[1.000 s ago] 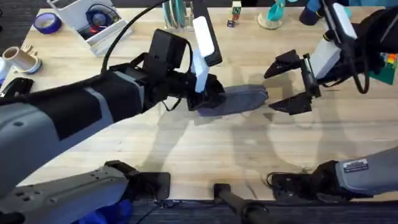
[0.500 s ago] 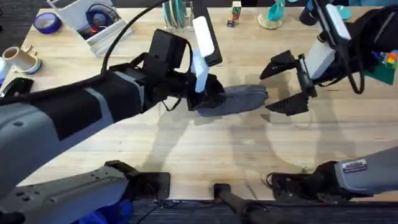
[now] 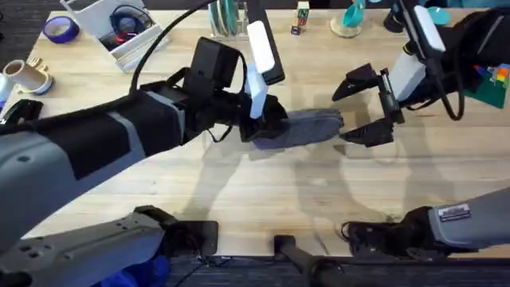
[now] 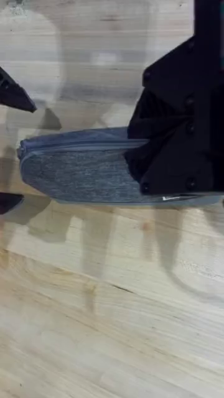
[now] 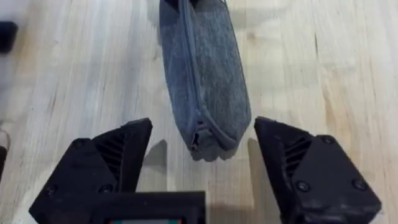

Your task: Unzip the bag, pick up the pens from the table one at a time and place them inside, then zip the bag closed.

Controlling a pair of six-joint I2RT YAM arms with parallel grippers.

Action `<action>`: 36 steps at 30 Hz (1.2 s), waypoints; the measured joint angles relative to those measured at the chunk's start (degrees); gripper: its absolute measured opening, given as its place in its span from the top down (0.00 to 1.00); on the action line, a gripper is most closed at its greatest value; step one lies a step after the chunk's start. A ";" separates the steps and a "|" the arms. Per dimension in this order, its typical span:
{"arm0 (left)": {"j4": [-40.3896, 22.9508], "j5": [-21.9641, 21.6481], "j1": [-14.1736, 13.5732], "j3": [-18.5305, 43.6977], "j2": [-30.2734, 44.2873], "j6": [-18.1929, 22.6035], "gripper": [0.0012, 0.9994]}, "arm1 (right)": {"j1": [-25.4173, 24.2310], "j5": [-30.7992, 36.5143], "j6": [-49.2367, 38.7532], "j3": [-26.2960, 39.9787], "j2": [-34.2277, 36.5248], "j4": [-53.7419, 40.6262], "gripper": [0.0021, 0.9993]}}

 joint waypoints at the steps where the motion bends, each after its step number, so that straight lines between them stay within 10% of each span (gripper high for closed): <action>1: 0.00 0.00 0.00 0.00 0.00 0.00 0.96 | 0.00 0.04 0.40 0.00 -0.01 0.33 0.00; 17: 0.00 0.00 0.00 0.00 0.00 0.00 0.96 | 0.00 0.15 2.56 0.00 -0.01 1.32 0.00; 24: 0.00 -0.05 0.00 0.00 -0.01 0.00 0.96 | 0.03 0.18 2.71 -0.02 -0.01 1.10 0.93; 36: 0.00 0.00 0.00 0.00 0.00 0.00 0.96 | 0.28 1.39 3.04 -0.15 -0.01 0.81 0.97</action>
